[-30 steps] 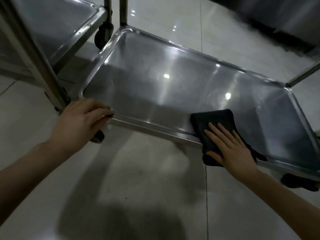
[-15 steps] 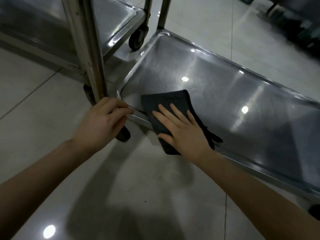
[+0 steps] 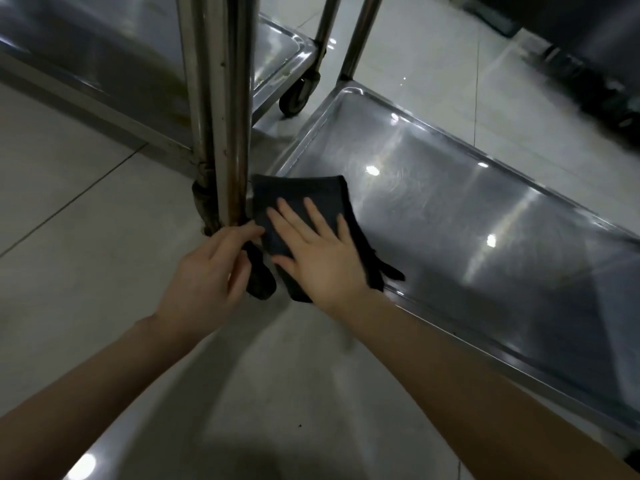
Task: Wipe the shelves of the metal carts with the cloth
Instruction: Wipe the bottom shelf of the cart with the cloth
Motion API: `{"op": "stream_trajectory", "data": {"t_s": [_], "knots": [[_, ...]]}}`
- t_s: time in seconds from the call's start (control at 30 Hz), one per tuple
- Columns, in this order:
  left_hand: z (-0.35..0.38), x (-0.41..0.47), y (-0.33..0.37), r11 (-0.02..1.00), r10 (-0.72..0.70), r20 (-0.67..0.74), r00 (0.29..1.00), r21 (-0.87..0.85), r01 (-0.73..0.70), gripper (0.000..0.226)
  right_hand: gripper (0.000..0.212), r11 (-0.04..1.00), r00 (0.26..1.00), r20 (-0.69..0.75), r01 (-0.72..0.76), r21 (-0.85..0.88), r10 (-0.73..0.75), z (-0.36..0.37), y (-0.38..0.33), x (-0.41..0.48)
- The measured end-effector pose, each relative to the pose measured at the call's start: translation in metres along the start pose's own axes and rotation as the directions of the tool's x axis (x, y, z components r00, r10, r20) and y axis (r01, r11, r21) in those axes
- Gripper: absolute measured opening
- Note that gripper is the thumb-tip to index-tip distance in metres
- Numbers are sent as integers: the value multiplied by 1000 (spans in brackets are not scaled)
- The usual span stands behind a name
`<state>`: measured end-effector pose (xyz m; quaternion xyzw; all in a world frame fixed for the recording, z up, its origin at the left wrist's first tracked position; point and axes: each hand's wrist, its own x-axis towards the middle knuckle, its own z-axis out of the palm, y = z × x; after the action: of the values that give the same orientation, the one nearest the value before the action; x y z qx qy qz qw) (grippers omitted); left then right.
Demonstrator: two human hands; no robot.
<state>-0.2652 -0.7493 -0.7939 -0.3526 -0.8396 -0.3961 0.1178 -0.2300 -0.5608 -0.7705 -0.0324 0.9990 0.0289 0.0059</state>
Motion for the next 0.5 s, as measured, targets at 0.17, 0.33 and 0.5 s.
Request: {"op": "stream_trajectory", "data": {"t_s": [0.17, 0.33, 0.5], "knots": [[0, -6, 6, 997, -13, -19, 1000, 76, 15, 31, 60, 996, 996, -41, 81, 38, -79, -3, 7, -18], [5, -8, 26, 975, -22, 50, 999, 220, 10, 37, 64, 997, 980, -183, 75, -32, -80, -8, 81, -124], [8, -2, 61, 949, -88, 212, 973, 316, 18, 40, 75, 990, 984, -160, -99, -99, 83, -20, 149, -226]]}}
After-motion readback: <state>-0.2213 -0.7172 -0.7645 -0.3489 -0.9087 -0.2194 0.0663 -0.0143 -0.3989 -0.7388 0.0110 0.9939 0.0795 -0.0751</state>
